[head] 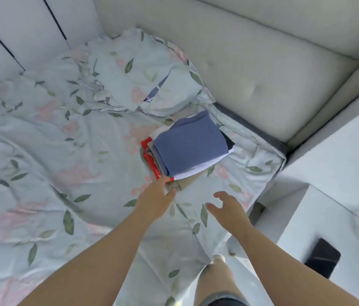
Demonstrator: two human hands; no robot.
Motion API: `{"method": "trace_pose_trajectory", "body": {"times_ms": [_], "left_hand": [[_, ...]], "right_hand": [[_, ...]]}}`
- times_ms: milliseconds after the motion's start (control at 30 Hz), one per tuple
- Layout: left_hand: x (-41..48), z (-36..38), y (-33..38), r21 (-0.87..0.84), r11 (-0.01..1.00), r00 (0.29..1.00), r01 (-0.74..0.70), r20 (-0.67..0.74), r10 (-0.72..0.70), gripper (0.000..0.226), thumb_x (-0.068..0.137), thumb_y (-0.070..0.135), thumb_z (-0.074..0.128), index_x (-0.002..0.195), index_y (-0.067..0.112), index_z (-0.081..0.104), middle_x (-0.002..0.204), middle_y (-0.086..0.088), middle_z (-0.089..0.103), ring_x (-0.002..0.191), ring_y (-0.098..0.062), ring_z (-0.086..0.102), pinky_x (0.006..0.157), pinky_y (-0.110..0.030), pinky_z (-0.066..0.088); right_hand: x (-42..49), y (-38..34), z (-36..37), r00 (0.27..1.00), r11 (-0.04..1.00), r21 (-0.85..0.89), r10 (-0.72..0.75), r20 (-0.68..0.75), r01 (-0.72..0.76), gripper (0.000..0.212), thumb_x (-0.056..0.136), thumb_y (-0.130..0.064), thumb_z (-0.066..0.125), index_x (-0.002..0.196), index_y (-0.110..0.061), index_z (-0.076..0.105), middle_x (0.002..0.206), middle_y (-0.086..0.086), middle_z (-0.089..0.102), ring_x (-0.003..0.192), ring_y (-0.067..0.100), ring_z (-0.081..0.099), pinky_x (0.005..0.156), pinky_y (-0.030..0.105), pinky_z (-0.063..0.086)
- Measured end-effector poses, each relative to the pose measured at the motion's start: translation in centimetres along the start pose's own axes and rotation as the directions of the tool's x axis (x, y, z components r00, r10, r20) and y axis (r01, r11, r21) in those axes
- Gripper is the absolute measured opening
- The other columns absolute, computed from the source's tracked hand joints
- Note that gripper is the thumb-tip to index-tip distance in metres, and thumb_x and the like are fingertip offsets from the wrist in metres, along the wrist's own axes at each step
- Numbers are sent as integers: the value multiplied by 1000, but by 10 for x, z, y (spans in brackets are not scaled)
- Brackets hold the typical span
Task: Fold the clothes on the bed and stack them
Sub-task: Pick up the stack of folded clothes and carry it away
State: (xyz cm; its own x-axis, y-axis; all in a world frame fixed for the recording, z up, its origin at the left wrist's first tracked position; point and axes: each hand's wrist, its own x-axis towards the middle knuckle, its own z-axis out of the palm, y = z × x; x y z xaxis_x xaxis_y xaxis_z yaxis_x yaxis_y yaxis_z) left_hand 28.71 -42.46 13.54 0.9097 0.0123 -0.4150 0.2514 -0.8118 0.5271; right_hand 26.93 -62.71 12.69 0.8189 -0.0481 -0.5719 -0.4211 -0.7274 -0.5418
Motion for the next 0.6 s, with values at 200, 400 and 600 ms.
{"method": "trace_pose_trajectory", "body": {"times_ms": [200, 400, 600], "left_hand": [[107, -1, 25, -409, 874, 934, 263, -119, -337, 43, 91, 32, 59, 126, 11, 46, 113, -5, 54, 97, -25, 54, 78, -34, 42], [194, 14, 6, -611, 620, 739, 492, -84, -668, 101, 70, 50, 77, 149, 21, 20, 150, -7, 26, 132, -36, 38, 103, -56, 39], [233, 47, -50, -692, 382, 615, 613, 113, -781, 137, 36, 66, 84, 147, 28, 14, 149, -8, 31, 129, -36, 42, 102, -55, 41]], "right_hand": [[142, -26, -60, 999, 998, -45, -34, 34, 35, 59, 87, -51, 54, 135, -19, 43, 138, 5, 47, 122, 26, 46, 101, 45, 41], [281, -48, -92, 997, 995, -68, 79, -4, -79, 106, 73, -67, 63, 149, -11, 16, 153, 8, 26, 138, 31, 30, 109, 52, 30], [380, -40, -71, 956, 980, 21, 190, 224, -200, 145, 18, -85, 70, 140, -24, 23, 139, 1, 44, 121, 29, 51, 99, 52, 43]]}}
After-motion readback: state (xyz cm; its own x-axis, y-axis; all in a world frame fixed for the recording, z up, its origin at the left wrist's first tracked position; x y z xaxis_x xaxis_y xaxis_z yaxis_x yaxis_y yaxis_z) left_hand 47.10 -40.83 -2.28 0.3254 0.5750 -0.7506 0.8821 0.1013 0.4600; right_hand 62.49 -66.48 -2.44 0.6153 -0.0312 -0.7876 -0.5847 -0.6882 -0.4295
